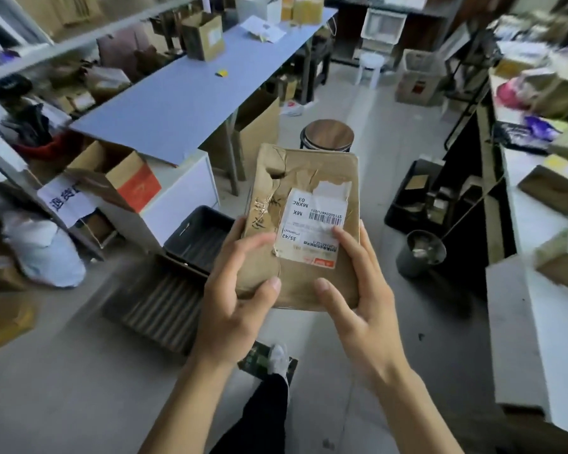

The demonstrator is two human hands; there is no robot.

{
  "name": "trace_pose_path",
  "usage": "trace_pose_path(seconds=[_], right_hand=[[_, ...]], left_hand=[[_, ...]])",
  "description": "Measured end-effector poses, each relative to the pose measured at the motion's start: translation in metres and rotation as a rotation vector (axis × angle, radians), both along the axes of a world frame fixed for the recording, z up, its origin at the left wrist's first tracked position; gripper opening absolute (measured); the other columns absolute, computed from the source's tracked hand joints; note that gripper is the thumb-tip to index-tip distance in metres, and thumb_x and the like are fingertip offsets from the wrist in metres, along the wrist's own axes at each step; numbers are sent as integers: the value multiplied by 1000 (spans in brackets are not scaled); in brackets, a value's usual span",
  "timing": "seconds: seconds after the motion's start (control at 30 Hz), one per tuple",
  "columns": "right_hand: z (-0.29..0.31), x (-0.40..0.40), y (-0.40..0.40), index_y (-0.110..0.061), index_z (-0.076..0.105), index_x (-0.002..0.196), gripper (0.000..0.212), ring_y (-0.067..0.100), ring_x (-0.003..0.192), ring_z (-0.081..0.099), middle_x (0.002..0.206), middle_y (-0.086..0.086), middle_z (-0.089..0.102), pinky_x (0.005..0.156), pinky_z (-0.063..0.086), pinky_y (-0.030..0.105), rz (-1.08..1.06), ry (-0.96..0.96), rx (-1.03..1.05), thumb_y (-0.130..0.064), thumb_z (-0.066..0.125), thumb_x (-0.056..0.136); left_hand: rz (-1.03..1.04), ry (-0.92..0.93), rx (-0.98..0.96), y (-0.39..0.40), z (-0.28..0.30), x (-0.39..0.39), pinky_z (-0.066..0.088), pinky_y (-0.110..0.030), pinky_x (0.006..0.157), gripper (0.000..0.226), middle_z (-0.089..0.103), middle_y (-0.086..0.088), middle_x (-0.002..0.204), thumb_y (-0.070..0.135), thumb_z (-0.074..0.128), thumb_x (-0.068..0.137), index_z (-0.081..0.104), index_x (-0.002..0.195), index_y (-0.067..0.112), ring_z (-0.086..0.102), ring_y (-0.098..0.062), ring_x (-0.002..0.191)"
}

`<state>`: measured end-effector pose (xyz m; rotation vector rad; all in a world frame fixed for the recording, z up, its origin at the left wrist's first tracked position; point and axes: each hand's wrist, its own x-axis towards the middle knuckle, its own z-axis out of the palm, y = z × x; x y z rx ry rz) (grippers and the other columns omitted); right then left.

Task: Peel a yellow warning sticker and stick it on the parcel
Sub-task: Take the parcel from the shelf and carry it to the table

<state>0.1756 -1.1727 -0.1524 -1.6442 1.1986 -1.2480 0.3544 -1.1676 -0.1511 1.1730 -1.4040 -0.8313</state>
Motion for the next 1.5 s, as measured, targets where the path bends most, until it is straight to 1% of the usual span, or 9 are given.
trace_pose_path(seconds=[0.1, 0.37, 0.57, 0.83, 1.0, 1.2, 1.33, 1.43, 1.5], right_hand=[[3, -10, -74, -31, 45, 146, 63, 8, 153, 23, 165, -10, 24, 120, 35, 38, -40, 34, -6, -44, 60, 87], [23, -37, -257, -30, 44, 146, 64, 13, 149, 34, 164, -7, 26, 116, 39, 47, -94, 4, 11, -41, 62, 85], [9, -51, -401, -30, 44, 146, 66, 17, 147, 37, 163, -7, 29, 115, 39, 52, -38, -30, 14, -42, 62, 84], [-1, -62, -604, -35, 44, 145, 64, 17, 154, 22, 164, -9, 25, 118, 33, 54, 145, -3, 18, -46, 61, 85], [-6, -32, -715, -32, 44, 146, 63, 16, 153, 23, 165, -9, 24, 117, 34, 52, 283, 13, 29, -45, 61, 86], [-36, 28, -860, -34, 43, 145, 66, 22, 148, 35, 159, 0, 34, 115, 37, 53, 358, 61, 36, -47, 61, 84], [-31, 70, -963, -31, 46, 144, 65, 19, 146, 38, 159, -5, 35, 114, 39, 54, 385, 85, 40, -45, 62, 82], [-22, 105, -1026, -29, 49, 142, 60, 17, 148, 35, 160, -7, 34, 116, 37, 53, 426, 39, 8, -40, 63, 84], [-16, 129, -1062, -28, 49, 142, 60, 16, 149, 34, 161, -6, 34, 116, 37, 51, 454, 44, 3, -40, 63, 85]], left_hand=[[-49, -12, -6, -84, 0, -6, 39, -56, 111, 47, 53, -8, 143, 24, 58, 79, 59, 127, 26, 45, -30, 139], [-123, -47, -23, -280, 27, -34, 46, -42, 108, 45, 49, -8, 142, 9, 60, 80, 60, 125, 17, 48, -20, 135], [-55, -43, -18, -410, 14, -46, 46, -48, 107, 46, 50, -7, 140, 7, 60, 80, 60, 125, 20, 48, -24, 135], [137, -24, 19, -571, 12, -62, 52, -45, 101, 44, 47, -6, 144, 20, 57, 82, 58, 125, 25, 47, -23, 136], [272, 16, 78, -658, 8, -43, 57, -25, 89, 45, 44, -11, 147, 6, 57, 82, 59, 125, 21, 47, -22, 137], [409, 36, 84, -787, -13, 7, 50, -8, 83, 46, 44, -8, 144, -12, 57, 82, 60, 122, 10, 53, 1, 126], [493, 50, 83, -881, -16, 45, 56, -23, 89, 45, 41, -3, 147, -5, 60, 81, 62, 122, 15, 52, -2, 129], [562, 35, 40, -937, -13, 72, 50, -17, 96, 45, 42, -3, 147, 2, 60, 79, 63, 121, 18, 44, 0, 135], [616, 12, 37, -972, -12, 92, 48, -23, 103, 45, 44, -2, 145, 4, 61, 77, 63, 119, 19, 42, -5, 138]])
